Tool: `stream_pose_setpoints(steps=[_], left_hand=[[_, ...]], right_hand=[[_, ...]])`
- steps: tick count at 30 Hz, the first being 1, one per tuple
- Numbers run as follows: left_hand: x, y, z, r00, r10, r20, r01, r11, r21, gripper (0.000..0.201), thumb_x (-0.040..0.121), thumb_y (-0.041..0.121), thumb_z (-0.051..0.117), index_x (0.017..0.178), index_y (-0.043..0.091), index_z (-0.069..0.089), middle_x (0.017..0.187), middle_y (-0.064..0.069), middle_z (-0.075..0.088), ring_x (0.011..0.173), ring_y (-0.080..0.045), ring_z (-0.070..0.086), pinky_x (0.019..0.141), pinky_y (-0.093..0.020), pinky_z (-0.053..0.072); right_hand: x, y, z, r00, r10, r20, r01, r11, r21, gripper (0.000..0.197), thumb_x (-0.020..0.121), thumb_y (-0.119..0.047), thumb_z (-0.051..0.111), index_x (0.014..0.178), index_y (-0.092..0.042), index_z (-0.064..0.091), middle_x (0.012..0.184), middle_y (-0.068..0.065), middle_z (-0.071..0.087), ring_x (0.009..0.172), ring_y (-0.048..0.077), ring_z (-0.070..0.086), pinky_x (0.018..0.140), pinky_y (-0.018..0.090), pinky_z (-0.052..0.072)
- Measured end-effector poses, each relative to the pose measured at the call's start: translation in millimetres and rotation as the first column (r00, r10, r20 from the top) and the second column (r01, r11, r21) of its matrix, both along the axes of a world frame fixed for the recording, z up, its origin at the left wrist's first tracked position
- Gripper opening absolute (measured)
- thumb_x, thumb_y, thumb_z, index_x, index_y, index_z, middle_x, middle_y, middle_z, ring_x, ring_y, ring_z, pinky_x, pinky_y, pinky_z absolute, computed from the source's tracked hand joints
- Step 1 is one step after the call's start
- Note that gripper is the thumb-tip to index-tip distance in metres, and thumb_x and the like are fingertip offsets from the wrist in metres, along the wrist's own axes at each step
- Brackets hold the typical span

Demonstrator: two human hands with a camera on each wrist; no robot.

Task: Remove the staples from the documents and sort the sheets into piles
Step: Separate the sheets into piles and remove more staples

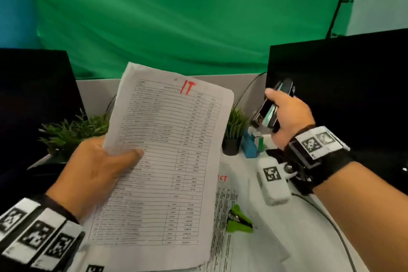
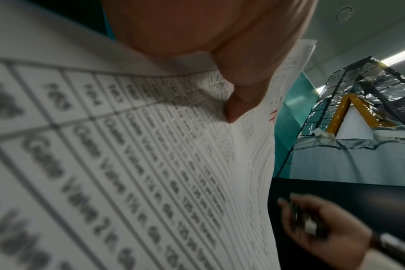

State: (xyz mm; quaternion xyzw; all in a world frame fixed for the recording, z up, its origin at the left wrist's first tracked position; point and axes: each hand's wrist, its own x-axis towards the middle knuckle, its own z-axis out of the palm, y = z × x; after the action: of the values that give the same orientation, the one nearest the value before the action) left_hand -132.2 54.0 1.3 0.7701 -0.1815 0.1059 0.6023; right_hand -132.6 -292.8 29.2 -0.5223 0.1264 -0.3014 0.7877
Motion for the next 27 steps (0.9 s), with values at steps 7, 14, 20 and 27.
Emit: stream_pose_setpoints(steps=[7,14,20,27], left_hand=[[-7.3,-8.4,-1.5,0.998,-0.066,0.005,0.066,0.996,0.055,0.013,0.09,0.008,0.071,0.09,0.017,0.08,0.092,-0.004,0.081,0.083,-0.027,0.078,0.074,-0.049,0.063],[-15.6,-10.4,-2.6,0.997,-0.083,0.007,0.082,0.994,0.076,0.013,0.091,0.013,0.071,0.092,0.023,0.08,0.093,-0.003,0.081,0.085,-0.027,0.078,0.083,-0.057,0.06],[-23.0,-16.7,-3.2,0.994,-0.089,0.068,0.079,0.986,0.149,0.024,0.087,0.042,0.073,0.094,0.02,0.077,0.092,-0.015,0.077,0.087,-0.047,0.071,0.074,-0.067,0.058],[-15.2,-14.6,-6.6,0.999,-0.042,-0.021,0.045,0.989,0.144,0.01,0.093,0.017,0.071,0.098,0.021,0.079,0.092,0.0,0.081,0.085,-0.026,0.078,0.081,-0.054,0.061]], right_hand=[[-19.4,66.8,73.9,0.852,-0.146,0.502,0.259,0.952,-0.163,0.035,0.082,-0.057,0.066,0.095,-0.025,0.059,0.096,0.018,0.07,0.09,0.04,0.071,0.081,0.054,0.06],[-5.3,64.2,45.5,0.943,-0.144,0.301,0.242,0.916,-0.32,0.048,0.068,-0.075,0.061,0.074,-0.028,0.064,0.072,-0.008,0.063,0.077,0.023,0.065,0.085,0.051,0.057],[-2.3,67.4,52.4,0.937,-0.218,0.272,0.31,0.877,-0.366,0.043,0.087,-0.047,0.069,0.059,-0.022,0.048,0.056,-0.006,0.045,0.056,0.015,0.045,0.059,0.039,0.046],[-3.5,63.0,50.4,0.986,-0.044,0.159,0.069,0.986,-0.153,0.022,0.091,-0.034,0.067,0.096,-0.014,0.059,0.088,0.018,0.071,0.078,0.033,0.072,0.069,0.046,0.063]])
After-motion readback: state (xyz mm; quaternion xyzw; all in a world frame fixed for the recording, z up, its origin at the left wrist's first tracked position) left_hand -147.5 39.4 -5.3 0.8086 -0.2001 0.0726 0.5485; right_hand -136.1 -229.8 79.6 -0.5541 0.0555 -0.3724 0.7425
